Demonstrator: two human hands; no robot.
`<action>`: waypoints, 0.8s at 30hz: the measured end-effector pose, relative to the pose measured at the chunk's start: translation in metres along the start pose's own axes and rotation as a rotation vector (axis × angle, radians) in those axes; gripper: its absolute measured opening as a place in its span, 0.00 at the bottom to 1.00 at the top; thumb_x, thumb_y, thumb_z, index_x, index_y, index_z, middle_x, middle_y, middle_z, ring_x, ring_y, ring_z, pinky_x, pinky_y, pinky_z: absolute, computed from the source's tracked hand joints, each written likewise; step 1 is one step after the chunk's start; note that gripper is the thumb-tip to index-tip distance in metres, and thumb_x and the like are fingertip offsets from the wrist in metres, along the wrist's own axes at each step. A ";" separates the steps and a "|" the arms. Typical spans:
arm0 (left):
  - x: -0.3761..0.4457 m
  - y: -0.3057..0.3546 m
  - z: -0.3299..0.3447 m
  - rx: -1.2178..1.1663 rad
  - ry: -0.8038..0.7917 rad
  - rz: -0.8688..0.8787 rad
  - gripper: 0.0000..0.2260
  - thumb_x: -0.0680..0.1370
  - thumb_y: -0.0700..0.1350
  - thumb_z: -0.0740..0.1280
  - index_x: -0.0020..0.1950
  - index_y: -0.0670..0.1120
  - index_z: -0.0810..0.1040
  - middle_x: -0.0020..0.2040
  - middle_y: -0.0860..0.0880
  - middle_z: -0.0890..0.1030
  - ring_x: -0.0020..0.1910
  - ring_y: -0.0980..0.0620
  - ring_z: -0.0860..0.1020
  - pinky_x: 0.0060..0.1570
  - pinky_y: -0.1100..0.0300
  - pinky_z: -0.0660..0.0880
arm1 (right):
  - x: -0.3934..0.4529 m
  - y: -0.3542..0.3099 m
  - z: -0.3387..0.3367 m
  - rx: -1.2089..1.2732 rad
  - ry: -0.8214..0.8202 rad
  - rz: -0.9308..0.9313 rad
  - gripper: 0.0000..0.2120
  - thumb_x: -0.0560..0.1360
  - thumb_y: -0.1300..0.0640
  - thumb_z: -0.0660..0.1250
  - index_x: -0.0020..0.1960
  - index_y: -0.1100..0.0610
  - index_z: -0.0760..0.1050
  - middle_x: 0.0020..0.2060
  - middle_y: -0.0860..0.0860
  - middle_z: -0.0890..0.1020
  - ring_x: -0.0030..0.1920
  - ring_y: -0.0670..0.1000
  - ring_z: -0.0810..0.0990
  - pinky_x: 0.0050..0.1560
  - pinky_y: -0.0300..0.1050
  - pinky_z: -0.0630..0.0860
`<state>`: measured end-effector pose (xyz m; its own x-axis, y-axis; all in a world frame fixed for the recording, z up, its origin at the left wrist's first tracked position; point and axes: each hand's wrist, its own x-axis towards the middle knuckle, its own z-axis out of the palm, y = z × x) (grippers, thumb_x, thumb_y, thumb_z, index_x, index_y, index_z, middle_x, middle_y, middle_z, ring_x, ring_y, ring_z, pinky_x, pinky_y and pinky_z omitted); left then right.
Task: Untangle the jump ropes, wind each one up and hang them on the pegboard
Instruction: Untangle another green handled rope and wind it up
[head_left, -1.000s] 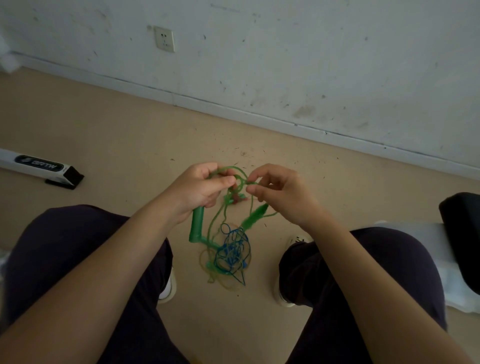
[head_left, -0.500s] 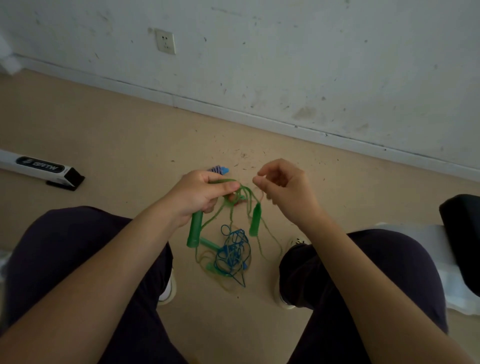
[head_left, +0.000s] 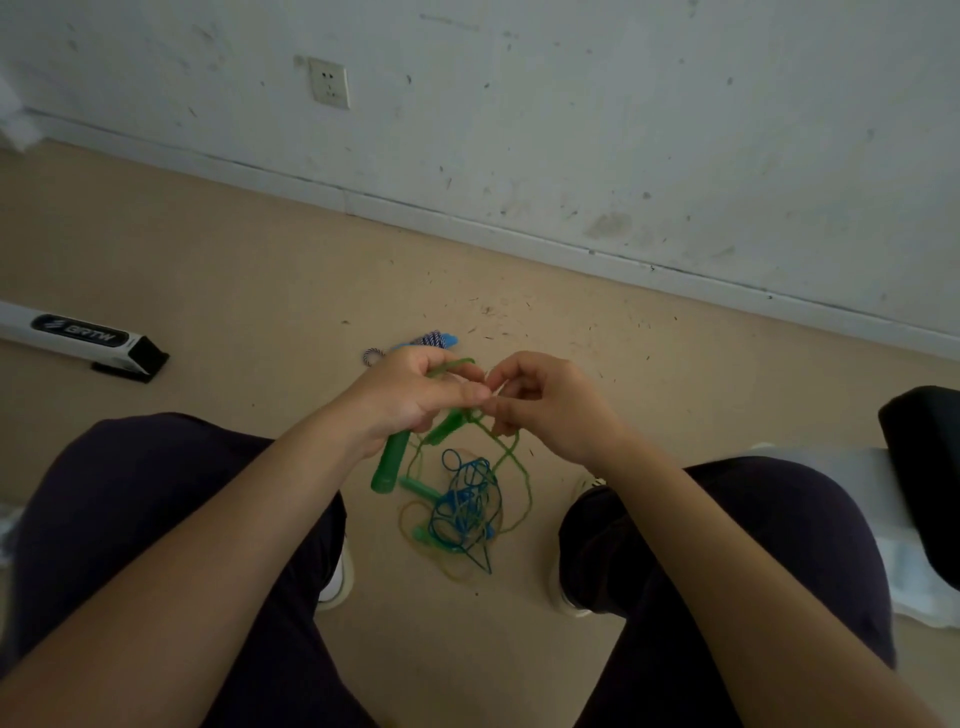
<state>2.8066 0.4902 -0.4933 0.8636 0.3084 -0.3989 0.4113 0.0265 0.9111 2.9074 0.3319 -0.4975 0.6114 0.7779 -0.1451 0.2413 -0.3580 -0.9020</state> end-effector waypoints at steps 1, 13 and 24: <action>0.000 0.001 -0.001 0.028 0.023 0.008 0.11 0.75 0.41 0.74 0.56 0.47 0.82 0.34 0.55 0.78 0.24 0.59 0.65 0.26 0.65 0.62 | 0.000 -0.001 -0.002 -0.025 0.006 -0.003 0.04 0.75 0.61 0.72 0.49 0.56 0.78 0.31 0.50 0.83 0.33 0.48 0.82 0.40 0.45 0.81; 0.001 -0.002 -0.011 0.321 0.150 0.111 0.06 0.79 0.43 0.69 0.54 0.48 0.85 0.27 0.63 0.76 0.23 0.67 0.72 0.27 0.75 0.65 | -0.004 -0.005 -0.030 -0.153 0.013 0.059 0.10 0.75 0.43 0.69 0.48 0.48 0.84 0.26 0.43 0.71 0.27 0.44 0.67 0.32 0.40 0.66; 0.002 -0.003 -0.006 0.257 0.206 0.076 0.06 0.75 0.47 0.75 0.50 0.49 0.85 0.38 0.59 0.82 0.34 0.66 0.77 0.34 0.72 0.68 | -0.003 -0.008 -0.015 -0.304 -0.033 0.072 0.06 0.73 0.50 0.74 0.46 0.52 0.81 0.21 0.41 0.71 0.23 0.38 0.69 0.26 0.30 0.62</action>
<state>2.8053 0.4966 -0.4965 0.8282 0.4871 -0.2772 0.4306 -0.2365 0.8710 2.9150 0.3252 -0.4839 0.6113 0.7596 -0.2221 0.4155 -0.5469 -0.7268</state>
